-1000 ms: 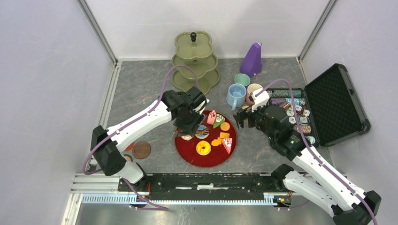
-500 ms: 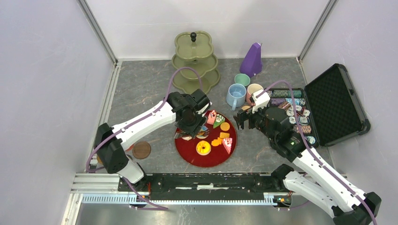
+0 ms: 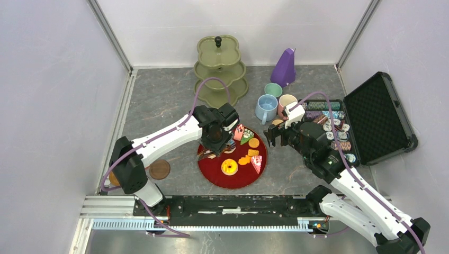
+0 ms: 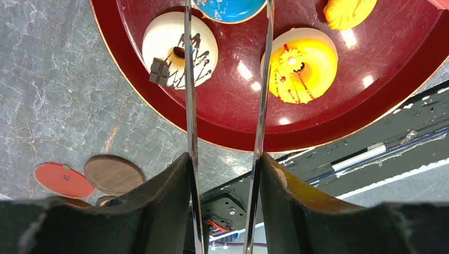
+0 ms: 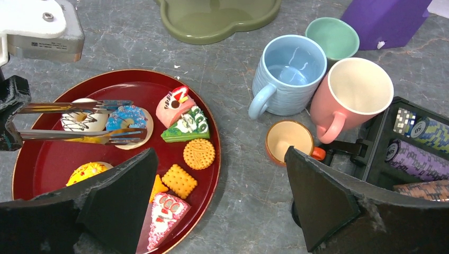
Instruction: Serve the afternoon tea
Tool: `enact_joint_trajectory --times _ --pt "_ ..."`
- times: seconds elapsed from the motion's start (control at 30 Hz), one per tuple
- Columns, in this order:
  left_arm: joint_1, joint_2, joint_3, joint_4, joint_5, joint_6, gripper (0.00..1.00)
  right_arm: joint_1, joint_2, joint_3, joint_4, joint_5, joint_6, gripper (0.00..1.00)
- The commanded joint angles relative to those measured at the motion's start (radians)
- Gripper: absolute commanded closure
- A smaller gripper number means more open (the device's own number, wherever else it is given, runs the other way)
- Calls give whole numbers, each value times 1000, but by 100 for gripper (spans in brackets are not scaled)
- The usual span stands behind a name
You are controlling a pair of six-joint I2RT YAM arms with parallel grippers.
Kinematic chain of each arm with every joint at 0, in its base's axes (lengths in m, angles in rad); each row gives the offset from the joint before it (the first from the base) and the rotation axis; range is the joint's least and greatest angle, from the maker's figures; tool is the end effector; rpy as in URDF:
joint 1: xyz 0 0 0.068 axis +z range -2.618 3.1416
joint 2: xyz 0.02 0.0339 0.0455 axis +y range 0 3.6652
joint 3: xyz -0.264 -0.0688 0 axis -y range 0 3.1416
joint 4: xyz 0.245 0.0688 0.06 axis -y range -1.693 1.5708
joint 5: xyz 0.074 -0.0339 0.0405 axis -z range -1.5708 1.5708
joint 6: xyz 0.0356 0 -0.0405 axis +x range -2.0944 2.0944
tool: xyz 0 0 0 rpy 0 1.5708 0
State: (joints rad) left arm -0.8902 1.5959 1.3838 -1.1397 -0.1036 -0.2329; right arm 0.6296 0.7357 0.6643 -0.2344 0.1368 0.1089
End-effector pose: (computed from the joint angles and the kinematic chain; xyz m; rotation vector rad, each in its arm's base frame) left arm 0.1932 -0.2328 0.2777 0.9207 2.7512 -0.0425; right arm 0.1460 0.1004 0.3001 -0.3946 1.8496 0.3790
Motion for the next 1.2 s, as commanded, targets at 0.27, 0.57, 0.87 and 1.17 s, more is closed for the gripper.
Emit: enact_joint_trajectory --times 0.27,0.57,0.87,1.17 --pt "-6 -84 11 47 -20 -16 52 2 -5 36 -2 22 16 2" --pt "-1 -112 70 56 -125 -23 55 2 -33 27 -14 52 28 2" --pt "106 -147 75 282 -195 -30 55 2 -42 25 8 51 6 2" --pt "224 -23 144 448 -128 -83 56 2 -92 20 -15 64 16 2"
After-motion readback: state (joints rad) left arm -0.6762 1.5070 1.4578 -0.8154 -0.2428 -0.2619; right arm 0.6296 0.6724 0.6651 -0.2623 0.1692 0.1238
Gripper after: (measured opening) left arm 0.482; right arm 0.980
